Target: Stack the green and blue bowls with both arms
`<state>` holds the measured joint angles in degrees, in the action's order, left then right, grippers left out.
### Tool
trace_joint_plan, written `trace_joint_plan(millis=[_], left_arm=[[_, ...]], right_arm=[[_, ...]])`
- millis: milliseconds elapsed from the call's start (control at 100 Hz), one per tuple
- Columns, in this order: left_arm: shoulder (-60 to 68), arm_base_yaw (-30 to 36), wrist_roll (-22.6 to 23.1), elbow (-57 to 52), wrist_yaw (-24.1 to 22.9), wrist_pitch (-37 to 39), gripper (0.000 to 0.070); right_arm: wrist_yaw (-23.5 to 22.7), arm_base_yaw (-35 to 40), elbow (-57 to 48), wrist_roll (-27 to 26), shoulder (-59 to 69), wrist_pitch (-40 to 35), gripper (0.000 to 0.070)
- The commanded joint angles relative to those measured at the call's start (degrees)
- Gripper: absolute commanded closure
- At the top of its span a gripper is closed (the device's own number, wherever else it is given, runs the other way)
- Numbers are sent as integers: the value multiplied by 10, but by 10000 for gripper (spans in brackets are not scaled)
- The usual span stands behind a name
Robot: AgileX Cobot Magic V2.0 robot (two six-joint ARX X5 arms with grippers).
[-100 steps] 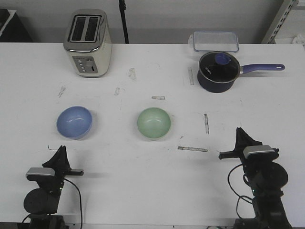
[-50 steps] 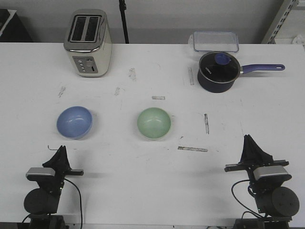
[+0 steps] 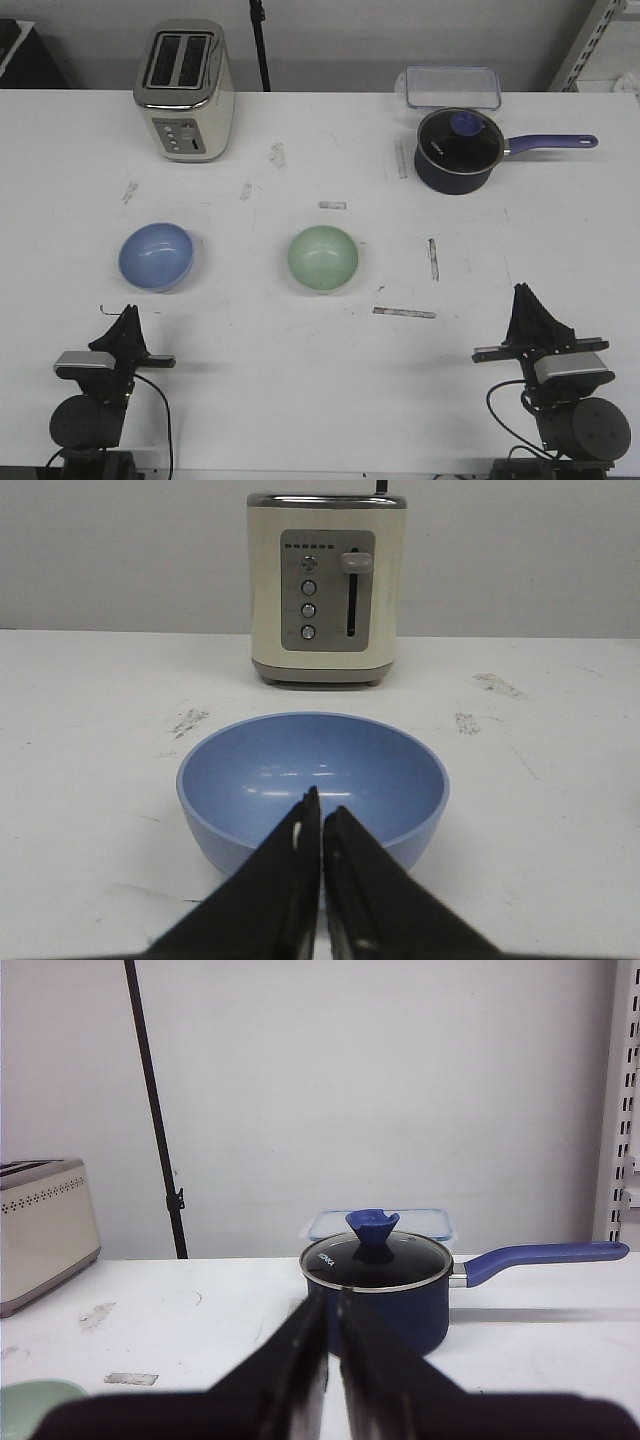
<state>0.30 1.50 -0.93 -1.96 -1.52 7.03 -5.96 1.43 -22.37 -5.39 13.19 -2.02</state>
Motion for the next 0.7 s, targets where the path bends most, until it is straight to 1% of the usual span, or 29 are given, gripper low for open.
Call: trace_joint_plan(millis=[0,120,360,530,690], left_arm=[[-1,-2,2,13,0,14,699],[-1,-2,-1,5,-1,22,699],[39,-2,2,-75,-20,-14,699],[135,-2,3,-154,-19,-17,699],[262,-2,3,-247,-20,-63,699]], right_arm=[[0,0,-1,-6,-1,7,685],[0,0,-1,-6,-1,7,685],[0,0,-1,-6,-1,7,685],[0,0,-1,-6,-1,7,685],[0,0,-1,-6,-1,7,685]])
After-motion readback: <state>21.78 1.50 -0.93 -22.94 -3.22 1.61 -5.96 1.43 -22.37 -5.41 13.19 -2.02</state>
